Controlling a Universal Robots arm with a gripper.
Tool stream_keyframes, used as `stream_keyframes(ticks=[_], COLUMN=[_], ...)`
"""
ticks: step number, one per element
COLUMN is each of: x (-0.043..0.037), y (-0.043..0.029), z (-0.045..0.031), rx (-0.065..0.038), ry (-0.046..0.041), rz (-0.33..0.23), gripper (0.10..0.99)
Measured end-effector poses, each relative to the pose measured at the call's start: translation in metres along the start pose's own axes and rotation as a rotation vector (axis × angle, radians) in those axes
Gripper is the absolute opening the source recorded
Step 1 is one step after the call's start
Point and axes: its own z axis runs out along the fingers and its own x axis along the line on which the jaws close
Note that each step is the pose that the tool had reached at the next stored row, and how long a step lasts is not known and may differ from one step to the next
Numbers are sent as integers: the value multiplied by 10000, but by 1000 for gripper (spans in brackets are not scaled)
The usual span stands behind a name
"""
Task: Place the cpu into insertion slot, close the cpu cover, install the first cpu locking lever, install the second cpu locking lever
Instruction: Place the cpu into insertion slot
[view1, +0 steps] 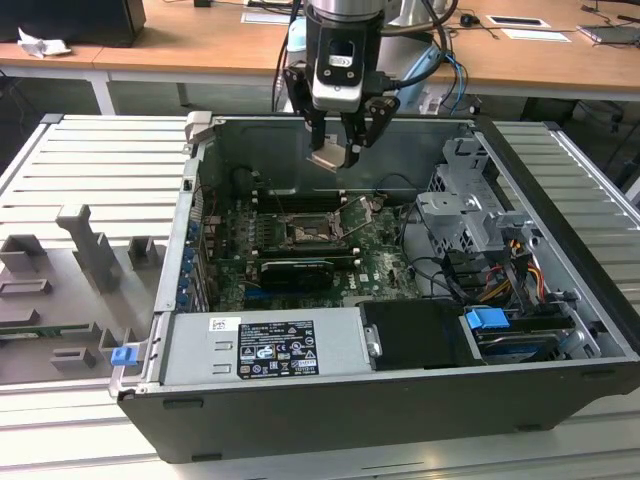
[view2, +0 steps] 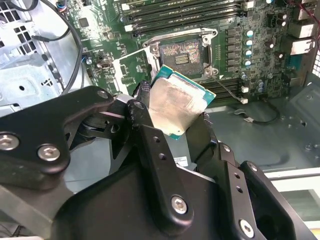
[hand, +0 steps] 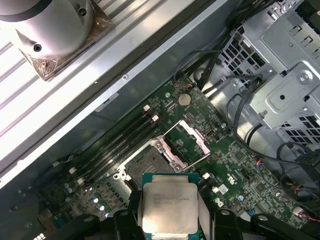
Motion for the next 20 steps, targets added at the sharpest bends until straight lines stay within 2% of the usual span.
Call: stream_keyframes(ticks=[3, 5, 15, 20], x=[0, 0, -1, -1], y=[-1, -1, -4, -6], z=[7, 15, 45, 69], rx=[-13, -24, -55, -75], ry=[-43, -94, -241, -331], rz=[498, 1079, 2725, 3727], gripper=[529, 529, 529, 529])
